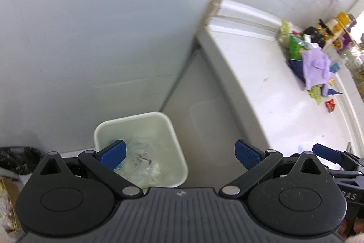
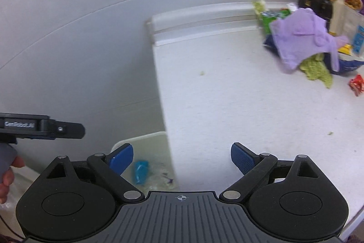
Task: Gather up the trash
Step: 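Move both tools from the bin up to the trash on the counter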
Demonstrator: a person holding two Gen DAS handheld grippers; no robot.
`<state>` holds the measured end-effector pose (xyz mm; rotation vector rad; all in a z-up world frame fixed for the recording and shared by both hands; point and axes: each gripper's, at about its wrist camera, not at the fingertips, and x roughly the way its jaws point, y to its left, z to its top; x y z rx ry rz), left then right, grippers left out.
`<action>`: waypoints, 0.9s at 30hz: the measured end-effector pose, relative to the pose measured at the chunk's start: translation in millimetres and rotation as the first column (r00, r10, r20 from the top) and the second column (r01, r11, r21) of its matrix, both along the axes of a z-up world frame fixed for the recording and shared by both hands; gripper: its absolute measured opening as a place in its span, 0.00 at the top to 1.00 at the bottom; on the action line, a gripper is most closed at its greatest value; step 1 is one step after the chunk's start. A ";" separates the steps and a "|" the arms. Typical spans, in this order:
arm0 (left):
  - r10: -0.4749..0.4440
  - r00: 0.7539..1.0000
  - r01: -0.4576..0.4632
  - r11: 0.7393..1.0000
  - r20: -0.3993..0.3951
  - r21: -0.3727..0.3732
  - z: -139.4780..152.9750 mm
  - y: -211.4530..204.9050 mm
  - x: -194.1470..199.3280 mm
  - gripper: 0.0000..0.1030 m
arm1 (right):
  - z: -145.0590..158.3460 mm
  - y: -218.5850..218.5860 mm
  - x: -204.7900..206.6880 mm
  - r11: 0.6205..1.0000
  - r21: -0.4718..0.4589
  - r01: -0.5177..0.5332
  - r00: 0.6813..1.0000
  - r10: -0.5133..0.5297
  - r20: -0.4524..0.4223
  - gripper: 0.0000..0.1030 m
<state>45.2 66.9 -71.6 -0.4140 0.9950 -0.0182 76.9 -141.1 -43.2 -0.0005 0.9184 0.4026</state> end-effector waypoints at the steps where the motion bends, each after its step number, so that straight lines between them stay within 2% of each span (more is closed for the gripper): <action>1: -0.009 1.000 0.009 1.000 0.007 0.000 2.4 -4.4 2.4 0.01 | 0.5 -8.4 0.3 1.000 -0.002 0.014 1.000 -0.014 0.006 0.08; 11: -0.117 0.992 0.117 0.993 0.050 0.012 16.7 -58.6 35.7 0.01 | 1.7 -68.2 22.9 0.989 0.003 0.146 0.989 -0.146 0.016 0.08; 16: -0.168 0.983 0.166 0.986 0.069 0.031 24.3 -89.8 60.9 0.01 | -1.5 -96.3 41.5 0.985 -0.018 0.174 0.984 -0.173 0.035 0.08; 27: -0.303 0.938 0.295 0.953 0.167 0.071 36.5 -161.0 117.0 0.01 | 1.3 -153.8 95.2 0.975 0.021 0.221 0.971 -0.222 0.085 0.08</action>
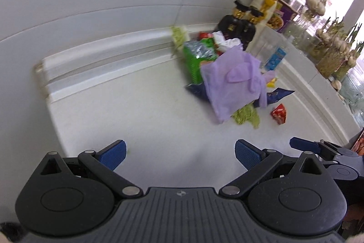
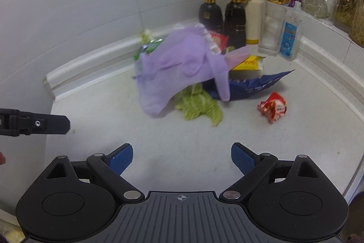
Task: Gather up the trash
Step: 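Move both tools from the bin up to the trash on the counter, then grasp the purple glove with the right tool while the left tool grasps the green snack bag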
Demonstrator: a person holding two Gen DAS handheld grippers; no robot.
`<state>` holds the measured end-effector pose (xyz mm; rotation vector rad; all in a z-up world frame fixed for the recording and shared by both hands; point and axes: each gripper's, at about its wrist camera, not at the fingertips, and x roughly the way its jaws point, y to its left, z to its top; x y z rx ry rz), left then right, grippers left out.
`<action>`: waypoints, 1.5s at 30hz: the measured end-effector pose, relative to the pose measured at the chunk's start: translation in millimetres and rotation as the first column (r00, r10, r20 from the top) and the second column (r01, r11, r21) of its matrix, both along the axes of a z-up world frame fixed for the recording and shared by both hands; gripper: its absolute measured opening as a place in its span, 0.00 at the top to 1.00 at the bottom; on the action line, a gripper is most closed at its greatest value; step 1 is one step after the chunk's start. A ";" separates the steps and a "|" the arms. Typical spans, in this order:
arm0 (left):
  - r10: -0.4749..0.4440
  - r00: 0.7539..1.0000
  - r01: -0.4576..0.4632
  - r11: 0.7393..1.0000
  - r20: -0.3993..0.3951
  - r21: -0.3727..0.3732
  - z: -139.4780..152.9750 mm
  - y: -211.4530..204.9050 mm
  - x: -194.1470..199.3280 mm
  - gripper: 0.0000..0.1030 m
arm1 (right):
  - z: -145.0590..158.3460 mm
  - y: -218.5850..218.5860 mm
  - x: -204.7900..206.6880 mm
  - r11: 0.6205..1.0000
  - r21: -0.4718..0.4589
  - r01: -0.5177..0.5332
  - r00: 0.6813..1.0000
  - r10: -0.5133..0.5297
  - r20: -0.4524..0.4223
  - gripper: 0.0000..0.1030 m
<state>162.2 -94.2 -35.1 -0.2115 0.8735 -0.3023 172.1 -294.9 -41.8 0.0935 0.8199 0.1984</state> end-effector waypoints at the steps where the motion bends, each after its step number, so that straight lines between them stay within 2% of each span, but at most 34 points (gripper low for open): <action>1: -0.006 1.000 0.006 1.000 0.008 -0.001 0.6 -4.3 4.7 0.01 | 0.7 -3.0 4.9 1.000 0.005 0.003 1.000 -0.003 0.006 0.08; 7: -0.040 0.998 0.041 0.999 0.040 -0.016 8.8 -20.4 31.1 0.01 | 11.2 -10.4 32.4 0.999 0.027 -0.019 0.997 0.017 0.076 0.08; 12: -0.026 0.998 0.030 0.998 0.065 -0.060 15.3 -19.1 50.8 0.02 | 16.4 -6.8 54.8 0.998 0.035 -0.053 0.989 0.048 0.142 0.08; 20: 0.020 0.999 -0.017 0.990 0.025 -0.139 8.8 -11.9 78.3 0.08 | 13.4 -3.4 90.7 0.998 0.033 -0.055 0.979 0.047 0.200 0.10; 23: 0.023 1.000 -0.021 0.988 0.013 -0.151 4.1 -12.1 85.4 0.09 | 8.8 -0.1 100.2 0.998 0.018 -0.067 0.978 0.062 0.198 0.21; 25: 0.024 1.000 -0.023 0.986 0.004 -0.162 0.9 -12.1 89.8 0.11 | 4.2 2.6 104.9 0.997 0.009 -0.072 0.982 0.069 0.179 0.41; 26: 0.025 1.000 -0.024 0.985 0.001 -0.170 -0.5 -12.3 91.8 0.11 | 2.4 3.8 105.5 0.998 0.002 -0.068 0.982 0.067 0.174 0.45; 28: 0.029 1.000 -0.029 0.983 -0.003 -0.184 -2.2 -12.8 95.0 0.12 | 1.2 5.6 102.9 0.998 -0.020 -0.062 0.981 0.065 0.185 0.62; 34: 0.048 0.999 -0.047 0.978 -0.003 -0.203 -5.2 -18.4 105.9 0.16 | 5.1 -4.0 89.8 0.999 0.039 -0.034 0.980 0.025 0.199 0.88; 39: 0.041 0.999 -0.039 0.982 0.011 -0.186 -10.0 -26.0 115.0 0.23 | 12.0 -15.2 70.0 0.995 0.100 0.014 0.978 -0.034 0.207 0.93; 45: 0.020 1.000 -0.016 0.988 0.024 -0.155 -13.4 -37.9 127.3 0.32 | 15.3 -27.9 42.7 0.985 0.159 0.072 0.979 -0.100 0.176 0.95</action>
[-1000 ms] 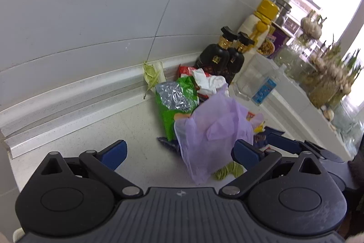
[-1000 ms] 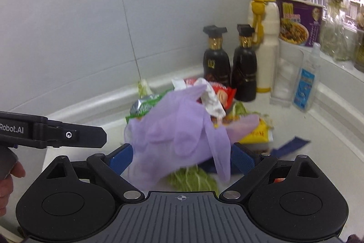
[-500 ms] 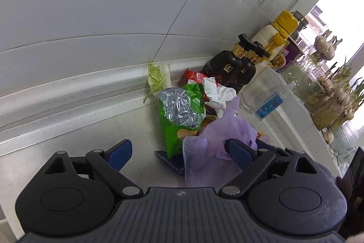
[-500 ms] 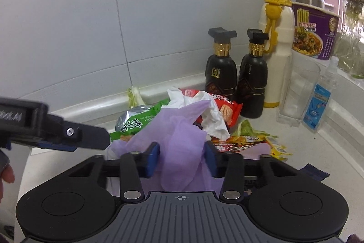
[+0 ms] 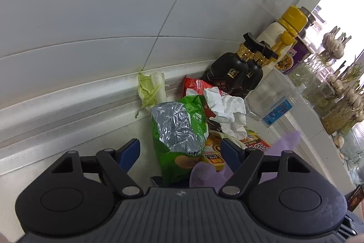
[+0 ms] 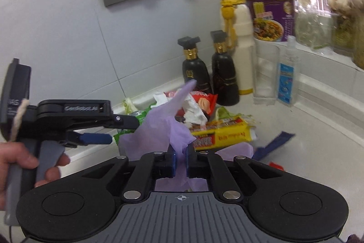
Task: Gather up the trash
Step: 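Grasp the purple glove with the right tool while the left tool grasps the green snack bag, then carry the purple glove and green snack bag in both tools over the bin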
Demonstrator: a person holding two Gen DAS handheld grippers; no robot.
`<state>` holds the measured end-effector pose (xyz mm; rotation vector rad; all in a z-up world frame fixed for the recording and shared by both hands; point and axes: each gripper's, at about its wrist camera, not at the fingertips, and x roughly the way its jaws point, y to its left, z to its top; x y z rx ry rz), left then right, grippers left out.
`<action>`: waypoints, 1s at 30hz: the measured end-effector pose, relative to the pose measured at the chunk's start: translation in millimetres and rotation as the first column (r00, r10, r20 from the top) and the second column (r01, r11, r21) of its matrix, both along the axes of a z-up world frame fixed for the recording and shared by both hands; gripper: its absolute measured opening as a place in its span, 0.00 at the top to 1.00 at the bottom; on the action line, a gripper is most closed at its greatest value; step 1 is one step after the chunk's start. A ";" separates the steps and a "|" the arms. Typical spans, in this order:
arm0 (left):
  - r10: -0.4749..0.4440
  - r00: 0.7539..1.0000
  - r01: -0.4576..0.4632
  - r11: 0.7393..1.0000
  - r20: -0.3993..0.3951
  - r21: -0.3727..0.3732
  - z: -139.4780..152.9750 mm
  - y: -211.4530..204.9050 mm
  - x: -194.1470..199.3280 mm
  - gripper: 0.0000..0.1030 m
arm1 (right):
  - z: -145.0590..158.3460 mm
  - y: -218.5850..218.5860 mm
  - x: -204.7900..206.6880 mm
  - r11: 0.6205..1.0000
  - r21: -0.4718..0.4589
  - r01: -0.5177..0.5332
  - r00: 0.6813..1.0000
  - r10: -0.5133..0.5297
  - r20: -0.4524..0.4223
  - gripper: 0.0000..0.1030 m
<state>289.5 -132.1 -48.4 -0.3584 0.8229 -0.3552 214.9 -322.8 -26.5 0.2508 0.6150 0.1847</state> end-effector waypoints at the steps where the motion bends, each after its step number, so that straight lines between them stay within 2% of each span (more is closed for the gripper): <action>1: -0.005 1.000 0.005 1.000 0.002 0.010 -0.5 -2.3 1.6 0.37 | 0.2 -2.2 -4.5 1.000 0.008 0.008 1.000 -0.008 -0.004 0.95; 2: -0.010 1.000 0.010 1.000 0.002 0.022 -0.6 -4.9 3.2 0.39 | 0.3 -4.6 -9.5 1.000 0.013 0.017 1.000 -0.017 -0.008 0.95; 4: -0.014 1.000 0.014 0.999 0.004 0.044 -0.8 -8.8 5.5 0.53 | 0.0 -7.4 -17.1 0.999 0.018 0.029 0.999 -0.028 -0.016 0.96; 6: -0.014 1.000 0.013 0.998 0.006 0.069 -0.1 -12.0 6.3 0.60 | -1.1 -9.9 -24.5 0.999 0.024 0.035 0.999 -0.035 -0.029 0.96; 8: -0.016 1.000 0.015 0.996 0.016 0.086 2.1 -13.4 4.9 0.72 | -2.4 -11.5 -31.7 0.999 0.023 0.041 0.998 -0.040 -0.038 0.96; 13: -0.021 0.999 0.015 0.992 0.047 0.123 11.2 -13.6 -3.0 0.90 | -2.0 -15.7 -42.2 0.998 0.029 0.057 0.997 -0.055 -0.052 0.96; 21: -0.028 0.997 0.018 0.991 0.068 0.136 33.3 -6.8 -17.5 0.92 | 20.7 -19.8 -53.2 0.995 0.055 0.078 0.997 -0.079 0.010 0.96; 27: -0.064 0.988 0.022 0.959 0.138 0.283 53.7 -8.3 -40.7 0.92 | 35.2 -17.8 -60.3 0.996 0.056 0.076 0.996 -0.078 0.041 0.96; 30: -0.083 0.987 0.036 0.951 0.141 0.308 55.5 -2.3 -54.5 0.93 | 38.4 -13.7 -66.8 0.996 0.052 0.068 0.997 -0.071 0.044 0.96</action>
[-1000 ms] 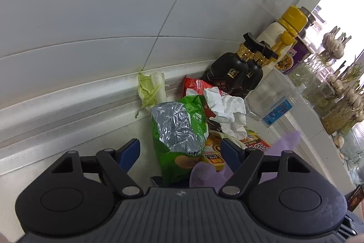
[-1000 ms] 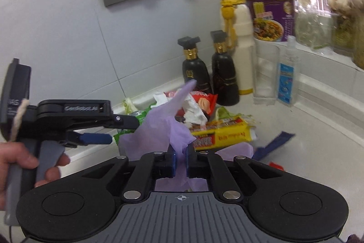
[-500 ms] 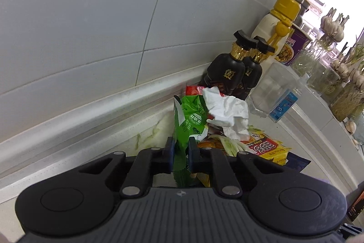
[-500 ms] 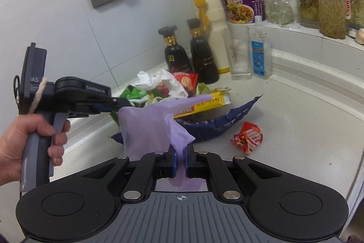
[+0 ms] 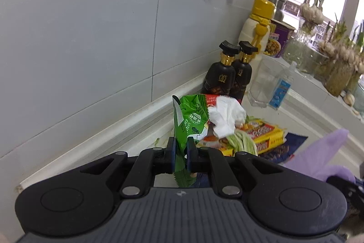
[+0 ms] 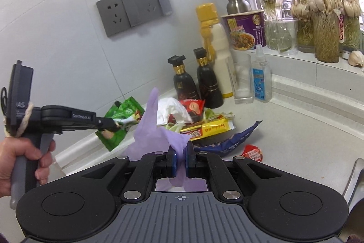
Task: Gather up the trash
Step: 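Carry the purple glove and green snack bag in both tools over the bin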
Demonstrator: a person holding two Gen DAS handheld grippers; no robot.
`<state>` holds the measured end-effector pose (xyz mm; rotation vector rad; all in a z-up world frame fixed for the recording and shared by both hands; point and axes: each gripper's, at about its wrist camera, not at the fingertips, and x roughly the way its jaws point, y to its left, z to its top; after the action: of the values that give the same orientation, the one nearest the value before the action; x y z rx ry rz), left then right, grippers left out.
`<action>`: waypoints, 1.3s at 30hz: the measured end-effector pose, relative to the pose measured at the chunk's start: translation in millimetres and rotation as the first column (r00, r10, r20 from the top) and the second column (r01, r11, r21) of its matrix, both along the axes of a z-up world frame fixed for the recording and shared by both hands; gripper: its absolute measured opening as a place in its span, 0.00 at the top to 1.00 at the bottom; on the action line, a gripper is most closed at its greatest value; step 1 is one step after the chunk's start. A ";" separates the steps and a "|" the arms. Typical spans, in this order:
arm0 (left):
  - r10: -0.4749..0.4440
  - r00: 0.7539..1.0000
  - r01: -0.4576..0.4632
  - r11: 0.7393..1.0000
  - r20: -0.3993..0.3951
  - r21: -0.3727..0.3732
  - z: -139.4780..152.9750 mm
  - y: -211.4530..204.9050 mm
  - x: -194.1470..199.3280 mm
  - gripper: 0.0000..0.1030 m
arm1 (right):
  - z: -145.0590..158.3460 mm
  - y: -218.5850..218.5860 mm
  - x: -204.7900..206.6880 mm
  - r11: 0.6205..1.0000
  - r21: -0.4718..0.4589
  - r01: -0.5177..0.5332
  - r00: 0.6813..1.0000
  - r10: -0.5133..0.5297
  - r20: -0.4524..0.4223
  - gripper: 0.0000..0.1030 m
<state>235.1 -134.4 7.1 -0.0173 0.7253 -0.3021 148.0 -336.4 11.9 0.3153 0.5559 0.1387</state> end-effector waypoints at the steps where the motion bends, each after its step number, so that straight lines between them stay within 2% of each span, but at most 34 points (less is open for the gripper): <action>1: 0.002 1.000 -0.002 1.000 -0.005 -0.001 -0.6 3.3 -4.3 0.93 | 0.5 1.6 -2.5 1.000 -0.002 -0.002 1.000 0.002 0.001 0.96; 13: 0.071 0.993 -0.081 0.991 -0.095 -0.109 -12.1 58.9 -64.7 0.93 | 19.4 18.7 -38.3 1.000 0.002 0.002 1.000 -0.002 0.027 0.96; 23: 0.150 0.973 -0.185 0.961 -0.175 -0.205 -14.9 102.5 -113.7 0.93 | 41.0 53.3 -70.0 0.998 -0.026 -0.057 0.997 0.059 0.057 0.96; 31: 0.226 0.932 -0.306 0.911 -0.285 -0.278 -30.9 145.1 -156.2 0.93 | 45.6 92.2 -93.7 0.990 -0.023 -0.140 0.989 0.141 0.046 0.96; 39: 0.297 0.882 -0.415 0.858 -0.367 -0.303 -53.9 188.4 -190.3 0.93 | 49.9 135.4 -111.2 0.972 0.007 -0.234 0.972 0.234 0.034 0.96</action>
<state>44.7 54.0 -46.8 -0.5740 0.9484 -0.0690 36.8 -201.0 61.7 0.2564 0.5586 0.3744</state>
